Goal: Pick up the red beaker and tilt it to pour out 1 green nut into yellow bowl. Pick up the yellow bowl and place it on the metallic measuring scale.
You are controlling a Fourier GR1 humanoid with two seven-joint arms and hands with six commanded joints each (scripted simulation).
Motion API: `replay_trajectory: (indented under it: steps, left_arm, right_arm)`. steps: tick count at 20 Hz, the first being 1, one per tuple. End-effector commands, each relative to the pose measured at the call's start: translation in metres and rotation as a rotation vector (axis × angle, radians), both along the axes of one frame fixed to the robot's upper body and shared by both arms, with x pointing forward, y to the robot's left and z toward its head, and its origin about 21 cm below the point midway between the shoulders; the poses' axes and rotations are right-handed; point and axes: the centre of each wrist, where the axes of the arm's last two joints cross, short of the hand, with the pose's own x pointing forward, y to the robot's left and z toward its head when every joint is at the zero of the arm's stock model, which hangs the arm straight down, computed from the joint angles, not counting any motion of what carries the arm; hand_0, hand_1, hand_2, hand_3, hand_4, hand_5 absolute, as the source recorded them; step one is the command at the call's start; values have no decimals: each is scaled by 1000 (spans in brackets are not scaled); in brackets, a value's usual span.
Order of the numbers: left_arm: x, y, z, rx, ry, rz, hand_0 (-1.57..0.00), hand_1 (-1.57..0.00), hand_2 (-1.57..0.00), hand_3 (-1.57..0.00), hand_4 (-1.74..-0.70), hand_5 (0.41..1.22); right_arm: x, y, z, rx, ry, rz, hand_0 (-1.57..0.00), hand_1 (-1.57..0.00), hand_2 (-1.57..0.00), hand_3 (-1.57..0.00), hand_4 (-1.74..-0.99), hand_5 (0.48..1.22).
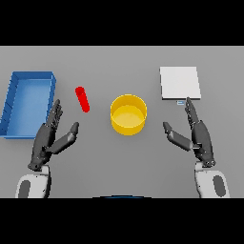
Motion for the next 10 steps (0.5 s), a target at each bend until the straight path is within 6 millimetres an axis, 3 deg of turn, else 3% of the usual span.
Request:
replay_trajectory:
  steps: [1,5,10]
  left_arm:
    - [1,-2,3,10,10,1,1,1,1,1,-1191,663]
    - [3,-11,3,16,29,-15,1,1,1,1,-1171,652]
    - [22,-15,-7,35,62,-11,1,1,1,1,-1197,659]
  right_arm:
    - [1,0,3,-3,-8,5,1,1,1,1,-1196,584]
    - [0,-2,7,60,-20,29,1,1,1,1,-1261,604]
    - [1,-4,4,63,-20,55,1,1,1,1,-1291,623]
